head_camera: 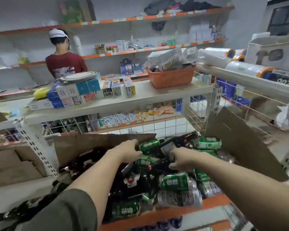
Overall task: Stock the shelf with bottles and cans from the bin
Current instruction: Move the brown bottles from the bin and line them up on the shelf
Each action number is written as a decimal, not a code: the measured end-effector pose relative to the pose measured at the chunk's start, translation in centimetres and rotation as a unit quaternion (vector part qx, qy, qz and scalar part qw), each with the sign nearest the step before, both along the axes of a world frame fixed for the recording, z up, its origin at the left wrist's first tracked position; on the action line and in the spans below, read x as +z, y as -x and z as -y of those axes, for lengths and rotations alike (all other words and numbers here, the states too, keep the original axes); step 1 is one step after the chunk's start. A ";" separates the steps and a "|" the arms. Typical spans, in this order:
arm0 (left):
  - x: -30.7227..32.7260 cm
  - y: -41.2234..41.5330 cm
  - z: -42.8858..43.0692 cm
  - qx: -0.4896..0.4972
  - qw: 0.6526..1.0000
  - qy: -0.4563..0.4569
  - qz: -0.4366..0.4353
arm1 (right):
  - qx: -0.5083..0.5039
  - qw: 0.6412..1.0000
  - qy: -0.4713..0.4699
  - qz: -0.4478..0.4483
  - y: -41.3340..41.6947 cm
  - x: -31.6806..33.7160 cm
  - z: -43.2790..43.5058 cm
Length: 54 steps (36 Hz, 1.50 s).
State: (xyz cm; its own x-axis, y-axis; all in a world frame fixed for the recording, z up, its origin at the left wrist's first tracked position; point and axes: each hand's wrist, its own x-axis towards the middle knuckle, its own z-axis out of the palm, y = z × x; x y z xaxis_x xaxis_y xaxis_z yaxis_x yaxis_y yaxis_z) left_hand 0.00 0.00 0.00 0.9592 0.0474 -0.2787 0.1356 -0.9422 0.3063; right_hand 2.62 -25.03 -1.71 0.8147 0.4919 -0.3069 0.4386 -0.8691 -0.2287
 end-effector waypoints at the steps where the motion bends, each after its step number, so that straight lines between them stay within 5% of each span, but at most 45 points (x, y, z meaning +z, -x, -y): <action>1: -0.7 -0.2 0.0 -0.001 1.000 0.001 -0.006 | 0.011 1.000 0.024 -0.006 0.1 -0.8 -0.1; 13: -6.8 -3.1 0.5 -0.019 0.999 -0.034 -0.028 | 0.125 0.975 0.175 0.063 0.9 -4.6 -1.5; 30: -8.1 -4.8 0.8 -0.099 0.983 -0.153 -0.035 | 0.088 0.977 0.066 0.185 -0.7 -5.4 -1.7; 42: -6.9 -2.6 -0.8 -0.082 0.994 -0.079 -0.002 | 0.133 0.956 0.088 0.246 -1.8 -5.9 -3.7; 48: -5.5 -0.7 -2.0 -0.047 0.989 0.051 -0.133 | 0.162 0.955 0.098 0.230 -1.8 -5.9 -4.9; 54: -5.6 0.3 -1.7 -0.044 0.967 0.046 -0.245 | 0.160 0.963 0.085 0.202 -1.9 -6.8 -5.5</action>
